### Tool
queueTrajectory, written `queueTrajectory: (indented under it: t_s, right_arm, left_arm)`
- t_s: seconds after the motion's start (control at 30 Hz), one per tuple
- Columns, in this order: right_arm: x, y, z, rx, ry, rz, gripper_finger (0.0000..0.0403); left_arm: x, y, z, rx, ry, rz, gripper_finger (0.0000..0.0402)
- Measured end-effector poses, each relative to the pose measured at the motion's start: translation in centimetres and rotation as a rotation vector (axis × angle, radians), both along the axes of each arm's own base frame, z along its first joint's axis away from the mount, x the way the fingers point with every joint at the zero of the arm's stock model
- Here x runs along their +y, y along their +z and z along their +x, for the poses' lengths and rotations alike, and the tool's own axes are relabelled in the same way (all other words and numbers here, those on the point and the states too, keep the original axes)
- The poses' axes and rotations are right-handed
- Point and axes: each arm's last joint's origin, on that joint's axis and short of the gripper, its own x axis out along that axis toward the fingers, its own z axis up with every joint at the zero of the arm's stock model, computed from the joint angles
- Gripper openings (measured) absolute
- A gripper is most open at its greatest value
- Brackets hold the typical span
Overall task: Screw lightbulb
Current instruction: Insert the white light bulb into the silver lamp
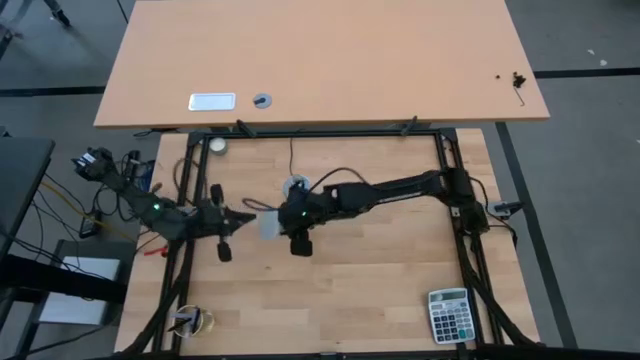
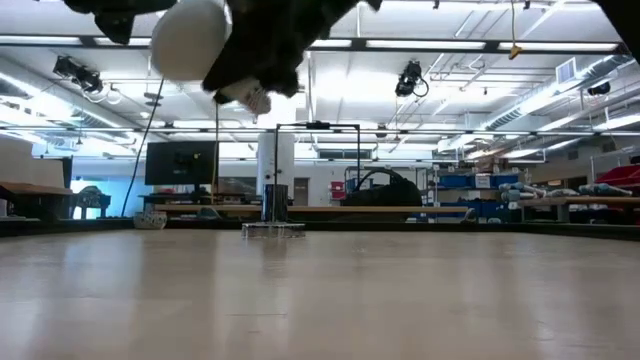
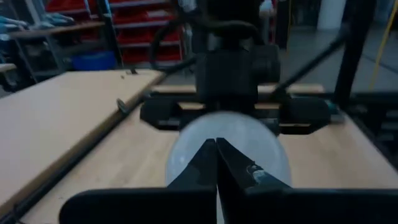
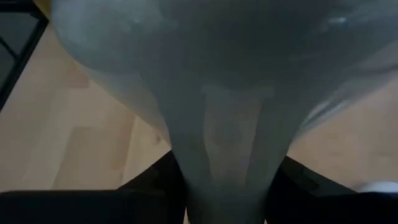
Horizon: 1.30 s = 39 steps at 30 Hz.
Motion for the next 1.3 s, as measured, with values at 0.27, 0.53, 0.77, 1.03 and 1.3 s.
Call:
queueTrajectory:
  t_s: [0.27, 0.53, 0.77, 1.03, 1.3]
  right_arm:
    - [-2.7, 5.1, -1.7, -0.154, -0.067, -0.072, 0.0159]
    - [-4.2, 6.1, -1.1, -0.269, -0.083, -0.075, 0.0159]
    - [-4.3, 6.2, -0.9, -0.310, -0.054, -0.060, 0.0158]
    - [-4.9, 4.4, -0.9, -0.297, -0.072, -0.055, 0.0158]
    - [-7.0, 2.8, -1.3, -0.254, -0.108, -0.050, 0.0158]
  left_arm:
    - [1.4, 1.0, -1.0, -0.064, 0.026, -0.015, 0.0000]
    - [2.3, 0.8, -0.6, -0.046, 0.069, 0.004, 0.0000]
    - [3.4, 1.2, -0.1, -0.082, 0.104, -0.011, 0.0000]
    - [4.4, 1.5, 0.4, -0.111, 0.108, 0.014, 0.0000]
    - [5.5, 0.7, 1.5, -0.048, 0.166, 0.039, 0.0000]
